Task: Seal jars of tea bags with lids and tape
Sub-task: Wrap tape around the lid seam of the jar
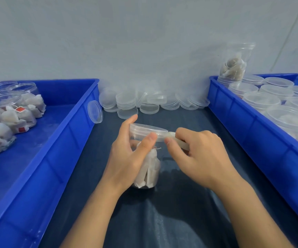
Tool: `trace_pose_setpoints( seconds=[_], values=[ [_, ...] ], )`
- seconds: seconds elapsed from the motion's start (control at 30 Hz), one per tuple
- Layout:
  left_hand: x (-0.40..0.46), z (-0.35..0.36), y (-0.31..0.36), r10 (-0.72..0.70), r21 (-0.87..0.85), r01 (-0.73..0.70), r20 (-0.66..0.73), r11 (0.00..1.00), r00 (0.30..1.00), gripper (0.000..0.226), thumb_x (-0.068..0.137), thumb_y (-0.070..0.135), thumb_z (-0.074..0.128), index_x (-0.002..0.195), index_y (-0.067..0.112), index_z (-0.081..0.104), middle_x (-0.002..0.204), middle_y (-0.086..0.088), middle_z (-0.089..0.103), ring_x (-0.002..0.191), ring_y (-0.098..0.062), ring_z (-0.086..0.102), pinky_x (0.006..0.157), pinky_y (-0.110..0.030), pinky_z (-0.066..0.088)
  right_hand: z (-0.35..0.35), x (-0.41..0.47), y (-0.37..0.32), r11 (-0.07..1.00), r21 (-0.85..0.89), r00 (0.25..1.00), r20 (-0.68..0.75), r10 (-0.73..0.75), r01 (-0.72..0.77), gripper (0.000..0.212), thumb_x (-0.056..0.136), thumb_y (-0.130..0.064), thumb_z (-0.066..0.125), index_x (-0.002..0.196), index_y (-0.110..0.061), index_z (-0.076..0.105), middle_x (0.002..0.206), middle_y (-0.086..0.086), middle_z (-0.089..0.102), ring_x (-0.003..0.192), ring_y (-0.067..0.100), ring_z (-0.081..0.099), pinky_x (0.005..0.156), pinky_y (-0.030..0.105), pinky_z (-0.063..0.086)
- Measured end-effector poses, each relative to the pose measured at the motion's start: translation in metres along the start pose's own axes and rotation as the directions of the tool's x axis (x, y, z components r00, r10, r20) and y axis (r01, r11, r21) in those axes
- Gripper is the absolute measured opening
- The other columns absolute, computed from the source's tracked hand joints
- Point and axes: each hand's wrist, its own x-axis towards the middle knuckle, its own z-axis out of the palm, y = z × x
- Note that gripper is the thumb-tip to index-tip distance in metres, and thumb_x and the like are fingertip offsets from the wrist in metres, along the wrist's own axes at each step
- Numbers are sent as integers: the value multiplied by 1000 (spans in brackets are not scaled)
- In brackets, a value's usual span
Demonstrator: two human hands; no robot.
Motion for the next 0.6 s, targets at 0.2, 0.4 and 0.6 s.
trace_pose_setpoints(
  seconds=[0.2,0.4,0.6],
  values=[
    [-2,8,3,15,131,-2,-98,991,995,101,63,80,77,151,50,39,125,31,65,124,6,60,105,-32,52,-3,2,1,996,44,987,142,73,-80,51,99,-57,35,72,-15,47,57,0,51,62,30,51,63,45,47],
    [-3,11,7,63,236,-26,-151,972,987,103,61,82,74,151,40,45,134,22,64,126,0,60,106,-35,54,-2,2,2,984,30,947,279,158,-173,53,102,-60,28,91,-22,62,82,-6,69,83,28,64,82,45,53],
    [-4,11,10,71,254,-24,-177,967,982,99,60,79,71,148,38,47,129,23,64,119,1,62,100,-29,55,-6,4,1,974,122,948,281,150,-190,52,101,-56,38,80,-13,58,67,4,60,70,27,57,70,41,50]
  ],
)
